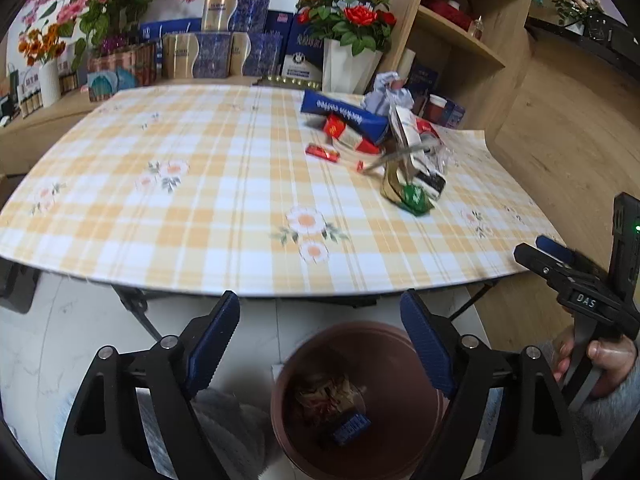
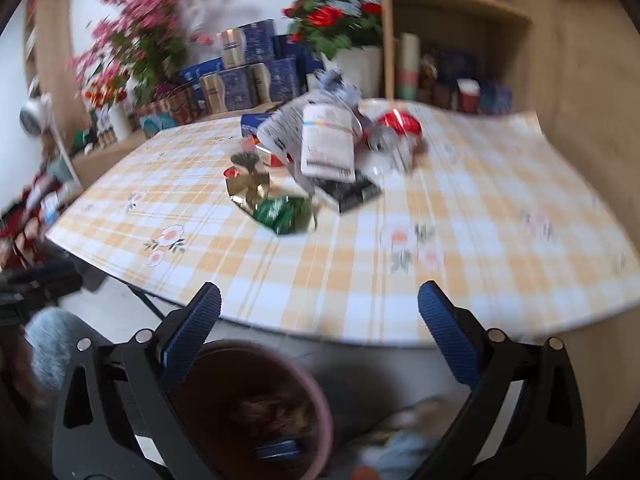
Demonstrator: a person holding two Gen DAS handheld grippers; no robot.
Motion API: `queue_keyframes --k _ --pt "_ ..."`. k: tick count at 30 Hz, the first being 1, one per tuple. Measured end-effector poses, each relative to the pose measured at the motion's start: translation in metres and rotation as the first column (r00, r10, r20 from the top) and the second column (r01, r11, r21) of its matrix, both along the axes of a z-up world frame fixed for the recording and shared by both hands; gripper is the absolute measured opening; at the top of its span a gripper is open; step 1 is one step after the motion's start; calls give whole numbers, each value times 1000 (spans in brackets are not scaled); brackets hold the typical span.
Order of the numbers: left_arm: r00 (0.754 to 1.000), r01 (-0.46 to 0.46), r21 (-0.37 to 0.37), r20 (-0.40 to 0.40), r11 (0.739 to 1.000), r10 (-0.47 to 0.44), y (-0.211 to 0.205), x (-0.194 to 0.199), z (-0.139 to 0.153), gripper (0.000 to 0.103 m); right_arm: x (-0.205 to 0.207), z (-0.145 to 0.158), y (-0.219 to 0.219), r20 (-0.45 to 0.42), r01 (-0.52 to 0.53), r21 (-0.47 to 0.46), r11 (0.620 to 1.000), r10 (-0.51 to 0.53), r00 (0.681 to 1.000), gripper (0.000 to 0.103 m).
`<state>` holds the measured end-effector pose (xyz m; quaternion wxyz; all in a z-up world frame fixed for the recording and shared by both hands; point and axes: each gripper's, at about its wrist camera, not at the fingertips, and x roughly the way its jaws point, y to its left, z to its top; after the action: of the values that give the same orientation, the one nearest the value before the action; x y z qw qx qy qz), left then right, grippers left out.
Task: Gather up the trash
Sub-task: 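Raise both tools back toward the trash on the table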
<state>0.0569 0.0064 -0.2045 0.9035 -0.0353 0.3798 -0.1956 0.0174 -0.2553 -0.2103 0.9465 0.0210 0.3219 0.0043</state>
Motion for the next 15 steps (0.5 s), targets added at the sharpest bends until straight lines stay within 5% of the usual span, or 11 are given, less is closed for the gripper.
queue_keyframes --k 5,10,15 --pt "999 -10 8 38 1000 10 12 20 16 80 36 15 16 14 -159 -165 973 163 986 96" --pt "999 -16 5 47 1000 16 20 40 25 80 81 26 37 -23 -332 -361 872 347 937 78" --pt "1000 -19 -56 13 998 20 25 53 22 80 114 28 53 -90 -467 -486 739 489 868 72"
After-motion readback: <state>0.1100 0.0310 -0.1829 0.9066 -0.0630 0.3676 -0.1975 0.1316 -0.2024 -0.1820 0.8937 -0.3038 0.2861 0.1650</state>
